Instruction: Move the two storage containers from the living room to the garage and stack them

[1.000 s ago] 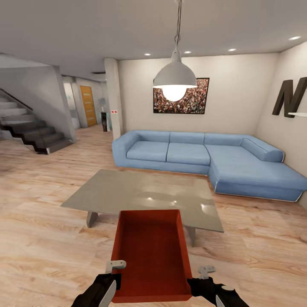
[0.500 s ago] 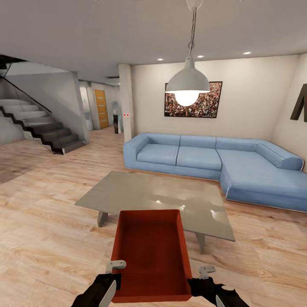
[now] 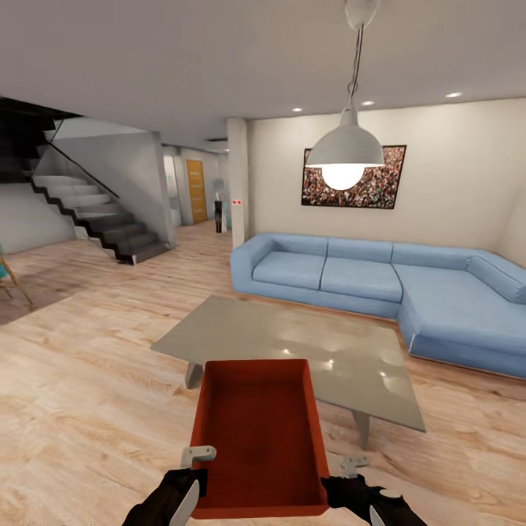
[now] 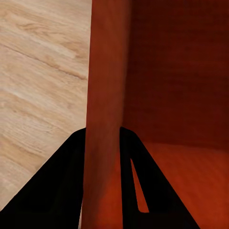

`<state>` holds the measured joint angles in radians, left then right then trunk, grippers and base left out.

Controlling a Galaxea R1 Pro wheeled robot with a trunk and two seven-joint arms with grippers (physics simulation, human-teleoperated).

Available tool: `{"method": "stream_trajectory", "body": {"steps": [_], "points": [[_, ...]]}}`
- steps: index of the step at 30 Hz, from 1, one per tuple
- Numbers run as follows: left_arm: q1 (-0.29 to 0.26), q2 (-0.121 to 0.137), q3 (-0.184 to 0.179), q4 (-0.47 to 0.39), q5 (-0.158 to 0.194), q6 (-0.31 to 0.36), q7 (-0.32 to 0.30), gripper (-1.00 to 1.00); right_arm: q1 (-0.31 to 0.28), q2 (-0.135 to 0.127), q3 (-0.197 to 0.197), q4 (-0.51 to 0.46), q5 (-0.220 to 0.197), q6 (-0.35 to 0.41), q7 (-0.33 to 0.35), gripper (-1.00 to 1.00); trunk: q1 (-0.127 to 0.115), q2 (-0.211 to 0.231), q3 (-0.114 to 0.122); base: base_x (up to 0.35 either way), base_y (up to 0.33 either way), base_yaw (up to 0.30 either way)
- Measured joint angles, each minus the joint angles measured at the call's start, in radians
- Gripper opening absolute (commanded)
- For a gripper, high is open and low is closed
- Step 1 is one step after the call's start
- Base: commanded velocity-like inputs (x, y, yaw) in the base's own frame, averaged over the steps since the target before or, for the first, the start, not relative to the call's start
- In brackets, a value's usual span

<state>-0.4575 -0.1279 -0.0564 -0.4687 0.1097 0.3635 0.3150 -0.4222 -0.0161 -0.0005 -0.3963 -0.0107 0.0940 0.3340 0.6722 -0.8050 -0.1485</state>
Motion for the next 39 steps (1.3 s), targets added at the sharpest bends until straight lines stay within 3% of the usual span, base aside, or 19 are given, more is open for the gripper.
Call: {"method": "stream_trajectory", "body": {"steps": [8, 24, 39], "points": [[0.000, 0.000, -0.001, 0.000, 0.001, 0.000, 0.000, -1.00, 0.000, 0.000, 0.002, 0.000, -0.002, 0.000, -0.001, -1.00, -0.031, 0.056, 0.035, 0.000, 0.000, 0.182], [0.000, 0.002, -0.002, 0.001, 0.005, -0.002, -0.001, -1.00, 0.000, 0.001, -0.002, 0.000, 0.002, 0.000, 0.000, -1.00, -0.092, 0.168, 0.087, 0.000, 0.000, 0.026], [0.000, 0.002, -0.002, 0.000, 0.005, -0.001, -0.001, -1.00, 0.000, 0.001, 0.003, 0.000, -0.003, 0.000, -0.002, -1.00, -0.150, 0.273, 0.134, 0.000, 0.000, 0.281]]}}
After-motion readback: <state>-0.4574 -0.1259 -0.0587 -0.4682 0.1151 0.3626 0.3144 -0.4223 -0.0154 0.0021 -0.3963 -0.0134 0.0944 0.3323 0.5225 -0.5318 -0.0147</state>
